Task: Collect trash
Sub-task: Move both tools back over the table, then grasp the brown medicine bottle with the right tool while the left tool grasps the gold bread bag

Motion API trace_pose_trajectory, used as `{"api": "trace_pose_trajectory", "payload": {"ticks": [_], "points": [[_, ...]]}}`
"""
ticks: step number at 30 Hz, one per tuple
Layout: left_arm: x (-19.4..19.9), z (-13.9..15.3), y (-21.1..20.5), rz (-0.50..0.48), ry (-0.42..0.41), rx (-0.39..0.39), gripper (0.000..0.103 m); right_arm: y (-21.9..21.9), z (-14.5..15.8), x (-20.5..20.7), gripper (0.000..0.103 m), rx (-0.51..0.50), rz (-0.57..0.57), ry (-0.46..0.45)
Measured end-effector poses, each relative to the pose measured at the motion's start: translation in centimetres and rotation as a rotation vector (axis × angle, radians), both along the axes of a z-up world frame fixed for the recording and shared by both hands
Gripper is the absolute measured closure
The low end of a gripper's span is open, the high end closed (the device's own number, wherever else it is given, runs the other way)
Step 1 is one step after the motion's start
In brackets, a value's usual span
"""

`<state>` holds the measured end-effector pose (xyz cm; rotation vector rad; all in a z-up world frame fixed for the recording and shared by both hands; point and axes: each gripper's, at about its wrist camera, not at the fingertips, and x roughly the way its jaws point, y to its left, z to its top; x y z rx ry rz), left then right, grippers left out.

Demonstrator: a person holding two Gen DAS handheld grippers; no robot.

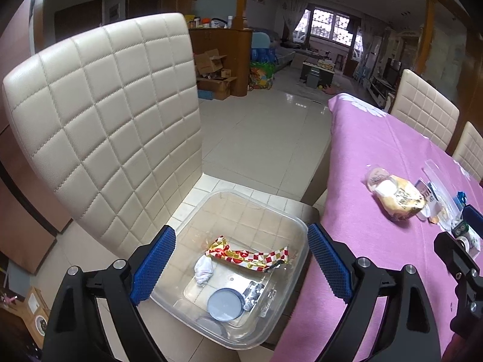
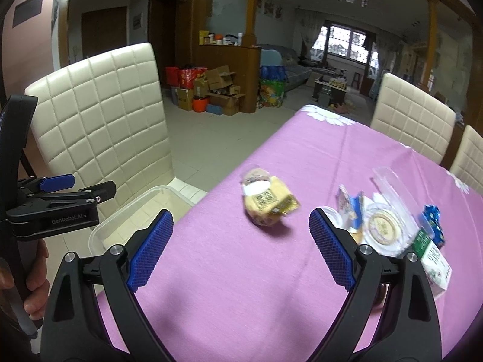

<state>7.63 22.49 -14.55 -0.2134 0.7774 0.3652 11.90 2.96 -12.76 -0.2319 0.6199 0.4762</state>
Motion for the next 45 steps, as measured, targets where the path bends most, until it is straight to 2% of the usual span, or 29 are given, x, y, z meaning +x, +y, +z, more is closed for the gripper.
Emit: {"api": "trace_pose_trajectory", "payload": {"ticks": [16,25,31,41,43,45], "points": [[0.4,2.0,-8.6,-0.131,-0.007,0.068,0.016,-9.9,0.7,-1.8,0.009,0.053,-0.153,-0.019],[2.1,0.6,-13.7,-0.223,0.046,0.072,0.016,-16.4,-1.9,-0.8,0.009,0.051,-0.277,0.067],[3.6,-0.1,-16.4,-0.278,0.065,0.091,0.016,-17.0,-3.1,0.9,0.009,0.059,-0.278,0.114],[8.0,-0.8,-18.0,-0.322,0.093,0.147,0.016,-16.9,-5.5,5.4,0.009,0.083,-0.286,0.216],[9.1,-1.1,-18.1,-0.326,0.101,0.155,0.016,-16.9,-5.7,6.2,0.013,0.089,-0.284,0.232],[10.2,-1.3,-18.2,-0.328,0.108,0.161,0.016,-16.8,-5.8,7.0,0.029,0.09,-0.281,0.245]]}}
